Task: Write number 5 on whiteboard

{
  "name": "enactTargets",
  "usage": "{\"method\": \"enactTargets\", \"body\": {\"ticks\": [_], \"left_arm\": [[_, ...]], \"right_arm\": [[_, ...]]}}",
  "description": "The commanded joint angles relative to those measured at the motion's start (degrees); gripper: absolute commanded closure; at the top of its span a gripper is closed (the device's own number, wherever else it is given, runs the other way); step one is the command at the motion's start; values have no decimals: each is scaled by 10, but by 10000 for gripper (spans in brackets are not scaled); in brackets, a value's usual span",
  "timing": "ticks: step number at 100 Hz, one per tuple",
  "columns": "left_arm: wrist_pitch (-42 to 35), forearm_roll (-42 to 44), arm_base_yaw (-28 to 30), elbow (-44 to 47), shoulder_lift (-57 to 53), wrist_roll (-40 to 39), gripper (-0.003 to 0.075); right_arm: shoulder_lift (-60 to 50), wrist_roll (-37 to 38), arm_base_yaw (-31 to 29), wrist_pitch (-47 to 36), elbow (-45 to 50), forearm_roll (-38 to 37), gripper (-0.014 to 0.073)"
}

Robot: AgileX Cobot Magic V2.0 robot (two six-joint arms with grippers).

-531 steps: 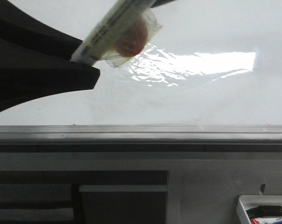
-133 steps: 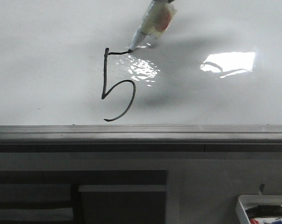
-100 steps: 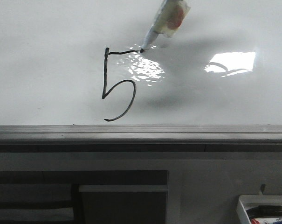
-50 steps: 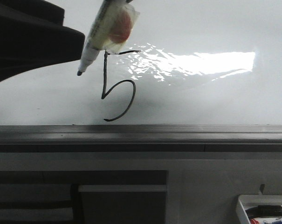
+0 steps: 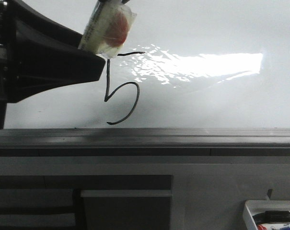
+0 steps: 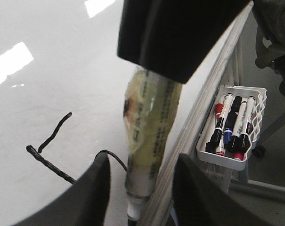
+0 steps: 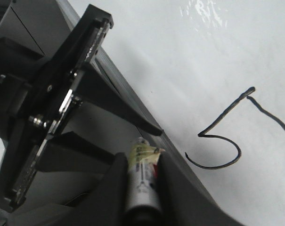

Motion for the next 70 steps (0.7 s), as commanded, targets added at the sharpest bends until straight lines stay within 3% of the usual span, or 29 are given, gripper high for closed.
{"method": "enactTargets", "body": {"ticks": [1,5,45,52,70], "left_arm": [[-28,-15,0,-19,-7,-3,672],[-28,-15,0,-19,-7,-3,739],[-27,-14,0,-19,-7,-3,741],[-27,-14,0,-19,-7,-3,741],[-16,-52,0,-19,-7,-38,741]], "right_arm": [[-13,-8,2,-27,-18,4,654],[-13,-8,2,-27,-18,6,654],[-13,-8,2,-35,-18,13,646],[-13,-8,2,-39,-18,13,566],[-14,-8,-14,-88,-18,-18,158]]}}
